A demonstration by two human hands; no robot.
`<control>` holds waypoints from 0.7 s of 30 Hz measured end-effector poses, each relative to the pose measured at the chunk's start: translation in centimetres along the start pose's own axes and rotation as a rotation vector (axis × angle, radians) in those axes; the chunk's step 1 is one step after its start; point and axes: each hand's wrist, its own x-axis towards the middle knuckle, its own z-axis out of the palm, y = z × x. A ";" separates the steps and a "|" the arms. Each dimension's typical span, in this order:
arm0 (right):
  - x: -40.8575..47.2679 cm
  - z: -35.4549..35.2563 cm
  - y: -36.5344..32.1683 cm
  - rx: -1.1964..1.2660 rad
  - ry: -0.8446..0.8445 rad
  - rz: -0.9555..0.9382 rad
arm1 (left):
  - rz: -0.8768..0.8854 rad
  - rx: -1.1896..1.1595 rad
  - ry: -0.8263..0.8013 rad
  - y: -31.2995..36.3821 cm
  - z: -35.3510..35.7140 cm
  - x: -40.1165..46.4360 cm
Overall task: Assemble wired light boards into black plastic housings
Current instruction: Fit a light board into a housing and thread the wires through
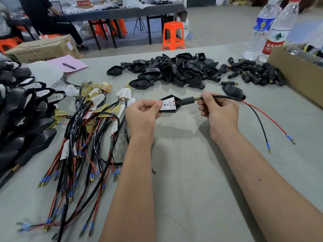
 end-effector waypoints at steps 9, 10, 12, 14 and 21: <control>0.1 0.1 0.1 0.004 -0.011 0.007 | -0.016 -0.006 0.000 -0.1 0.1 -0.3; 0.2 0.1 0.1 -0.005 -0.011 0.006 | -0.014 -0.002 -0.001 -0.1 0.3 -0.4; 0.2 0.3 0.2 -0.018 -0.013 0.005 | 0.006 0.024 0.000 -0.1 0.7 -0.7; 0.2 0.3 0.2 0.003 -0.033 0.013 | 0.043 0.038 0.013 0.0 0.9 -0.9; 0.2 0.1 -0.1 0.112 -0.066 0.062 | -0.036 -0.016 -0.007 0.1 0.4 -0.7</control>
